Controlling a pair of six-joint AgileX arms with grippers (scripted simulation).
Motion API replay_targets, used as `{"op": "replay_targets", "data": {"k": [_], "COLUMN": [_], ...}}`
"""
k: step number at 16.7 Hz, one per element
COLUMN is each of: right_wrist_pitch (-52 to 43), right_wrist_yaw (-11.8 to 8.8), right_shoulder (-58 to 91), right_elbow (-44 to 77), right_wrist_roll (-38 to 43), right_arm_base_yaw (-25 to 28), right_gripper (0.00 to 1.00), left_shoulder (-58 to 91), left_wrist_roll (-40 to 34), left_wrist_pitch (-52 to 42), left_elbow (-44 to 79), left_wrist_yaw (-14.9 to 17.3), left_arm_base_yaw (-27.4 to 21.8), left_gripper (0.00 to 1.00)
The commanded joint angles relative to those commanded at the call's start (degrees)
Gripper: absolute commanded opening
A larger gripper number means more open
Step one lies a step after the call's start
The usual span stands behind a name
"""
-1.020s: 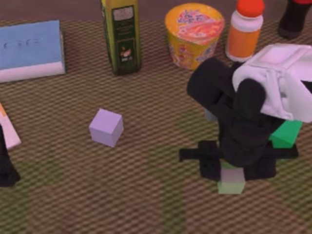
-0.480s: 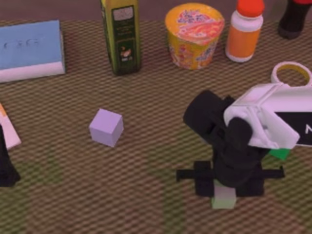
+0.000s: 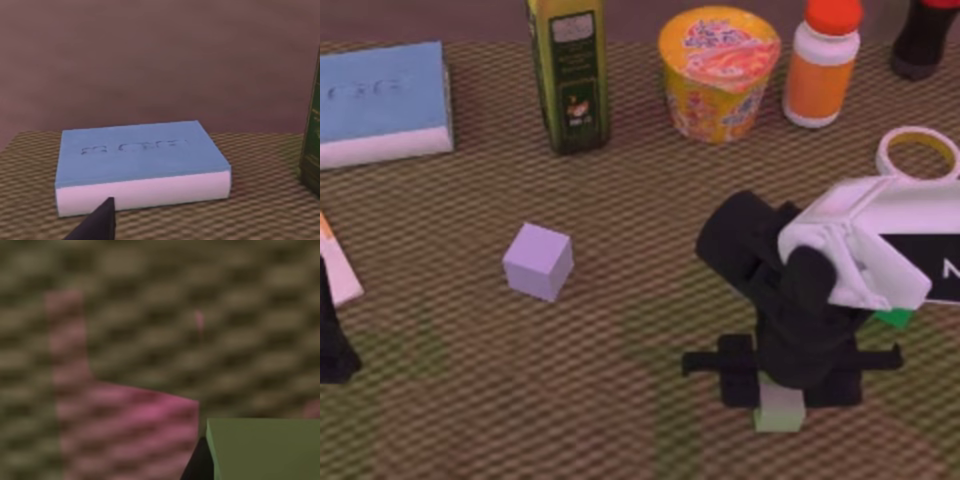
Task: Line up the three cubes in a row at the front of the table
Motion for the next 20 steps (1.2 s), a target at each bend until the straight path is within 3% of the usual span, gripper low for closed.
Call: {"op": "replay_targets", "data": {"k": [9,20], "right_wrist_pitch": [0.00,-1.00], "right_wrist_yaw": [0.00,0.00], "right_shoulder": [0.00,-0.37], "right_elbow": [0.00,0.84], "right_wrist_roll": [0.00,0.02], "right_arm_base_yaw": [0.00,0.12], "right_gripper": [0.98,1.00], "left_shoulder": [0.00,0.00], "left_wrist_roll": [0.00,0.00], "left_wrist_pitch": [0.00,0.00], "left_elbow": [0.00,0.00], "left_wrist_yaw": [0.00,0.00], "left_arm_base_yaw": [0.00,0.00], "left_gripper": [1.00,1.00]}}
